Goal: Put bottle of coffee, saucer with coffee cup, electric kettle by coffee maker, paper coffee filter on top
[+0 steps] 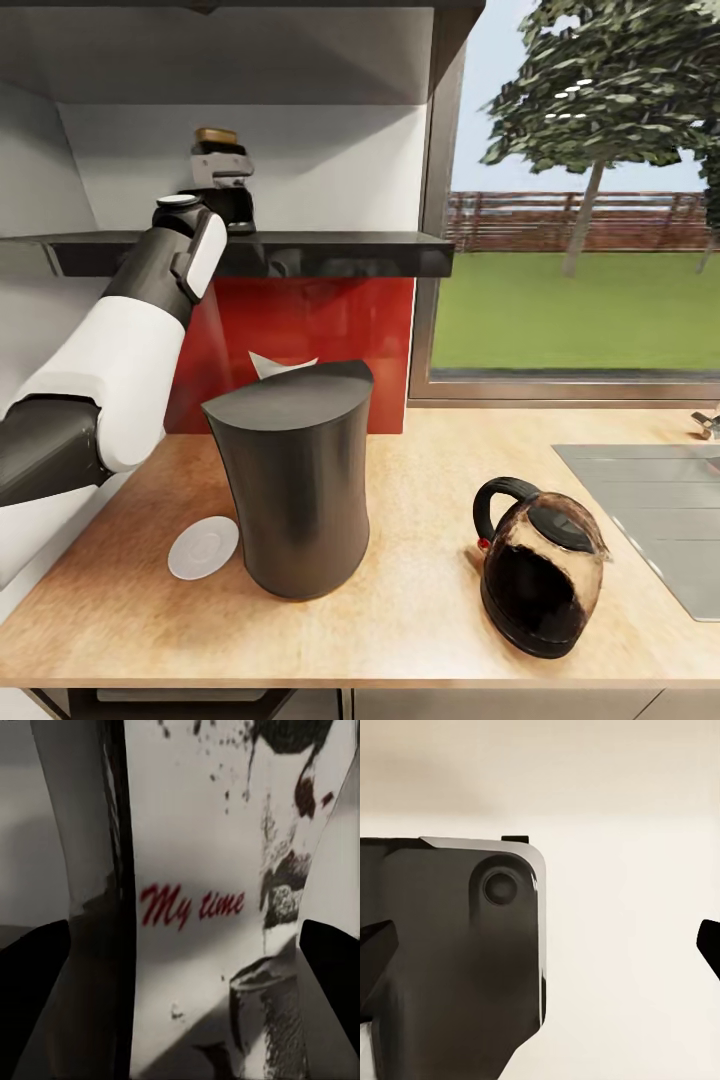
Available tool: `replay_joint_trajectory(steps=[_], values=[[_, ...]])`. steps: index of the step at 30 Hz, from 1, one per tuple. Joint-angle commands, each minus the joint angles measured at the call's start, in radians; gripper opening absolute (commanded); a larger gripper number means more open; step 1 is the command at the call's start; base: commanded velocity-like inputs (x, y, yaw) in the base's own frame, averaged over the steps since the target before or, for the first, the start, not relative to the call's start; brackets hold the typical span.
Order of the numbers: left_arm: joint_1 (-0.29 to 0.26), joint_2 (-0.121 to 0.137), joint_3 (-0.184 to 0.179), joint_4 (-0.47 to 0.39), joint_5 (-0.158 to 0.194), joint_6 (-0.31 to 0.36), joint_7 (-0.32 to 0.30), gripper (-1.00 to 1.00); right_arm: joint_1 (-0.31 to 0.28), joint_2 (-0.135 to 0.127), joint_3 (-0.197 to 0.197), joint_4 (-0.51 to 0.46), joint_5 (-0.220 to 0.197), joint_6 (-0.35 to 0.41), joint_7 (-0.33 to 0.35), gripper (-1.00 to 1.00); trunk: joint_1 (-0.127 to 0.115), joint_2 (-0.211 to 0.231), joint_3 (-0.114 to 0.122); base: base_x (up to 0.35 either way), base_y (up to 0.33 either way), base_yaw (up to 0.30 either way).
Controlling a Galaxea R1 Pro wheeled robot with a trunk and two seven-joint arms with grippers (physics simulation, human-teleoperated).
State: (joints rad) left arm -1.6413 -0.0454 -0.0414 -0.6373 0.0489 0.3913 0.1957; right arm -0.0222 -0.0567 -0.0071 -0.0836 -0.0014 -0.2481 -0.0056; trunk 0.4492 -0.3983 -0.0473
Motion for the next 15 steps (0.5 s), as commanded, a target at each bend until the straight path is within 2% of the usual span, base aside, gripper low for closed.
replay_joint_trajectory(steps=[1, 8, 15], values=[[0.0, 0.001, -0.003, 0.001, 0.009, 0.006, 0.006, -1.0, -0.001, 0.0, -0.001, 0.001, 0.0, -0.003, -0.001, 1.0, 0.001, -0.002, -0.003, 0.0, 0.0, 0.0], [0.0, 0.003, -0.003, 0.001, 0.008, 0.005, 0.004, -1.0, -0.001, 0.0, -0.001, 0.001, 0.0, -0.003, -0.001, 1.0, 0.001, -0.002, -0.003, 0.0, 0.0, 0.0], [0.0, 0.021, -0.003, 0.001, 0.009, 0.009, 0.004, -1.0, -0.001, 0.001, 0.0, 0.001, 0.0, -0.003, -0.001, 1.0, 0.001, -0.002, -0.003, 0.0, 0.0, 0.0]])
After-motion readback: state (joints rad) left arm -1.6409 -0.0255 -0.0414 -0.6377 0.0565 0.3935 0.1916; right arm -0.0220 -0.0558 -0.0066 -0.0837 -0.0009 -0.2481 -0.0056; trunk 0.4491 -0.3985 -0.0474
